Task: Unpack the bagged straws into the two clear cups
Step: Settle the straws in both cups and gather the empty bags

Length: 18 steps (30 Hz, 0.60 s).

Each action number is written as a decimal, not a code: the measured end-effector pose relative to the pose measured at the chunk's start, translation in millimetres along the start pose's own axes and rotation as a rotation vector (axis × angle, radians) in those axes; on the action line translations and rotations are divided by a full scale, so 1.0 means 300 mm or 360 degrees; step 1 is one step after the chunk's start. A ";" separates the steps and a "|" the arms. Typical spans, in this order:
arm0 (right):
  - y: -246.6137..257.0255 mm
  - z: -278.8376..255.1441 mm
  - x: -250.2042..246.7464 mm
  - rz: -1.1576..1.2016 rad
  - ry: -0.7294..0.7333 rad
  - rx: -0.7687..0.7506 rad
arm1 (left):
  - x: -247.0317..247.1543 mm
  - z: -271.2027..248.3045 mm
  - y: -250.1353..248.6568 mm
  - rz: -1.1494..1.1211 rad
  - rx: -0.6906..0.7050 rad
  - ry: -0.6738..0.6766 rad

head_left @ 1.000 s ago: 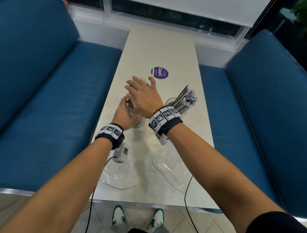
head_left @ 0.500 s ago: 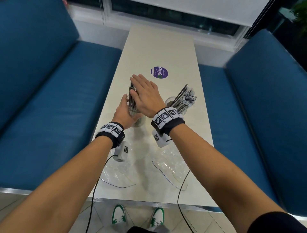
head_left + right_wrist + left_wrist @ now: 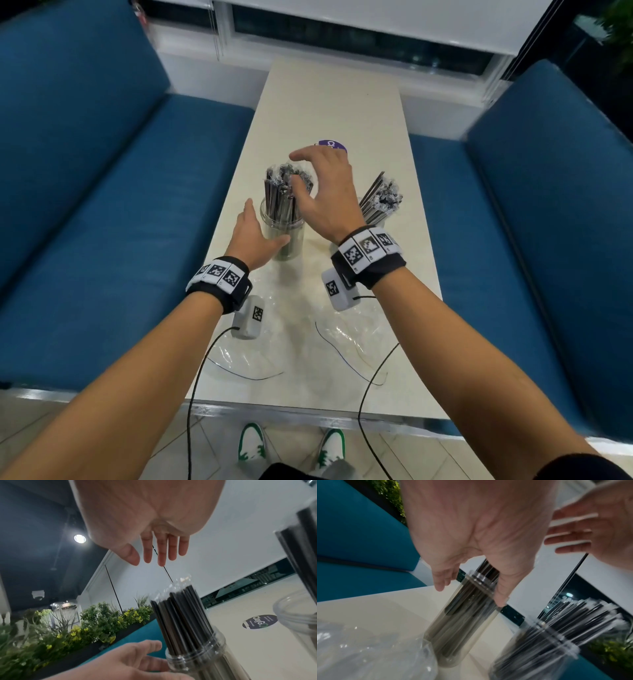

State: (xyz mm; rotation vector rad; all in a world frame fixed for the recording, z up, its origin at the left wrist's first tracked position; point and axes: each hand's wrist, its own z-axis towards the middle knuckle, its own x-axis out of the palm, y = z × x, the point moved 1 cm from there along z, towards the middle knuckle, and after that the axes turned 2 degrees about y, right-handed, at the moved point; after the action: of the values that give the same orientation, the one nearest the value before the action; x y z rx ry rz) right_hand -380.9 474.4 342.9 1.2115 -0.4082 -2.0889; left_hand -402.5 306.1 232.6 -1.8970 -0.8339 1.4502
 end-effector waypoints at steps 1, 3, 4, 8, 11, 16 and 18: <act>0.004 -0.018 -0.022 0.0021 -0.0049 0.0005 | -0.007 -0.023 -0.005 0.0014 0.0011 -0.0057; 0.010 -0.067 -0.064 0.0087 -0.0052 0.0075 | -0.016 -0.073 -0.010 0.0064 0.0083 -0.0180; 0.012 -0.098 -0.083 0.0118 -0.0032 0.0116 | -0.016 -0.099 -0.014 0.0069 0.0122 -0.0219; 0.007 -0.261 -0.156 0.0271 0.0075 0.0269 | 0.021 -0.223 -0.048 -0.0022 0.0245 -0.0202; -0.033 -0.397 -0.202 0.0268 0.0160 0.0456 | 0.096 -0.305 -0.070 -0.0063 0.0325 -0.0126; -0.192 -0.589 -0.235 -0.0212 0.0542 0.0772 | 0.274 -0.379 -0.057 0.0077 0.0232 0.0248; -0.256 -0.653 -0.226 -0.0461 0.0865 0.0956 | 0.330 -0.398 -0.038 0.0173 0.0116 0.0369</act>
State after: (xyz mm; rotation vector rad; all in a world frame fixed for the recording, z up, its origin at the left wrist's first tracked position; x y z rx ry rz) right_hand -221.5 589.1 241.2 2.2298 -0.6538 -1.7976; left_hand -267.8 379.9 209.2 -2.0336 -0.5703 1.2730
